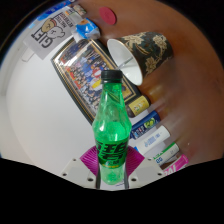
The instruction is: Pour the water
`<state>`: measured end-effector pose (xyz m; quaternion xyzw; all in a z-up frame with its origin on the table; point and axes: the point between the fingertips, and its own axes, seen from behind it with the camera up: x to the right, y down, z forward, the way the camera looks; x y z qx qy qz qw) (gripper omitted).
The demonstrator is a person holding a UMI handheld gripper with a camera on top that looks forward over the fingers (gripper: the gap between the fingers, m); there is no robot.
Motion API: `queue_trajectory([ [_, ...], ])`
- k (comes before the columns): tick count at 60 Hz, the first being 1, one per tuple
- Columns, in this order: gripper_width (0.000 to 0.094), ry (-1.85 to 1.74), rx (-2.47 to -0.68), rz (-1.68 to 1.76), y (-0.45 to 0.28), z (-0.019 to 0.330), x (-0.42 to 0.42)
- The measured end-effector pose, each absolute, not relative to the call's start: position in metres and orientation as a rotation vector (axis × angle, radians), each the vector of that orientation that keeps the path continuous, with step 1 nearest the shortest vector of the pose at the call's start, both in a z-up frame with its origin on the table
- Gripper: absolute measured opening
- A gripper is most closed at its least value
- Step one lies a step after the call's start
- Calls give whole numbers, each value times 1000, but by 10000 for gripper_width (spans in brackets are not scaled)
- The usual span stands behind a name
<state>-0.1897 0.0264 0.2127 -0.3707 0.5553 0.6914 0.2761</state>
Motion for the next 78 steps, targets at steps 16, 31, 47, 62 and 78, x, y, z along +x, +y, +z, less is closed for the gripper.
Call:
queue_trajectory([
  [16, 314, 1444, -1129, 1844, 29, 212, -201],
  [31, 313, 919, -1569, 1382, 25, 245, -191],
  [47, 315, 290, -1680, 606, 42, 299, -70],
  [62, 312, 24, -1756, 59, 66, 222, 68],
  [78, 312, 43, -1864, -11, 82, 115, 129],
])
